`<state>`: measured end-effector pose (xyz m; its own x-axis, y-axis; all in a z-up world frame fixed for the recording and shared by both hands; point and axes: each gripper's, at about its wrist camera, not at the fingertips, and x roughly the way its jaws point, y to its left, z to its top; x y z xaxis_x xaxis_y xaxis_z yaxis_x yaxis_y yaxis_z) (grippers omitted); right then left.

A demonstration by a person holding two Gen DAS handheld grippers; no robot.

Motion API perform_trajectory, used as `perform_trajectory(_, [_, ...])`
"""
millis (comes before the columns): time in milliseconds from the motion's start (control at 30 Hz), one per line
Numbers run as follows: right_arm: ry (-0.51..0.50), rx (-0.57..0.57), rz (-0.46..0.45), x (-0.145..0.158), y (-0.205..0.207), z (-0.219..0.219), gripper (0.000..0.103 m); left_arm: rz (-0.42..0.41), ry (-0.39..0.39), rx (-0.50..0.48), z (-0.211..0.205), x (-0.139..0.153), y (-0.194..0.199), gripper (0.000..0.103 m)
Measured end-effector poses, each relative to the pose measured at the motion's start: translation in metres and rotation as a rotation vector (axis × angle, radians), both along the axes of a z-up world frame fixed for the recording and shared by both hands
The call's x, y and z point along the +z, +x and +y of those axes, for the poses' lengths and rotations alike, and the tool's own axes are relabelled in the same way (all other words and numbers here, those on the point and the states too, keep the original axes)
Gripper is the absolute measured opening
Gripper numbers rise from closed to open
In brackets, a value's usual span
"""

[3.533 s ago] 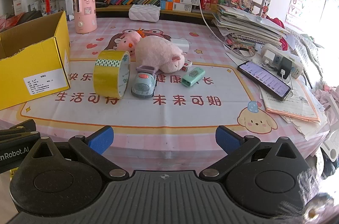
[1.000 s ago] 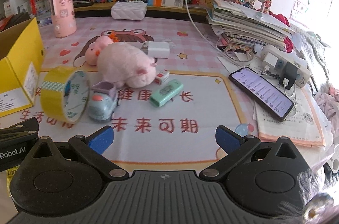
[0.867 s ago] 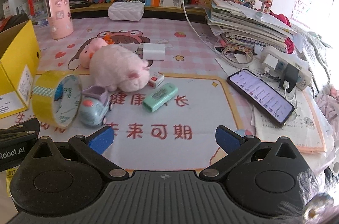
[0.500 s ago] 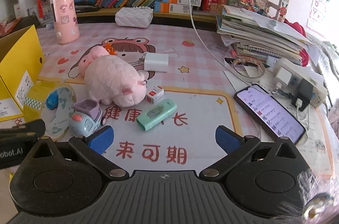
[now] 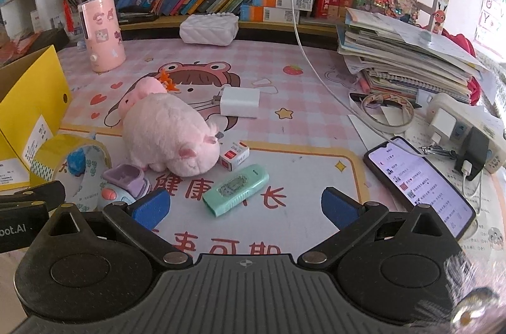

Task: Organize objects
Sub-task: 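Grasp the yellow tape roll with the left tool while the right tool grasps the mint-green eraser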

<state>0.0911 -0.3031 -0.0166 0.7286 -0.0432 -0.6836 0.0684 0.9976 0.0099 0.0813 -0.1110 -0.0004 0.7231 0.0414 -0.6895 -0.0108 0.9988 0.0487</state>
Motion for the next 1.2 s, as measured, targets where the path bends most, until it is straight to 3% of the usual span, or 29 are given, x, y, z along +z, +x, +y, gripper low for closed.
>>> perform_trajectory(567, [0.011, 0.027, -0.010, -0.007, 0.011, -0.009, 0.097, -0.007, -0.041, 0.011, -0.002, -0.001, 0.005, 0.103])
perform_trajectory(900, [0.027, 0.023, -0.018, -0.008, 0.011, -0.019, 0.086, -0.019, -0.023, 0.034, -0.009, -0.002, 0.004, 0.103])
perform_trajectory(1200, [0.045, 0.026, 0.029, -0.020, 0.018, -0.022, 0.079, -0.008, -0.048, 0.015, -0.009, -0.005, 0.004, 0.103])
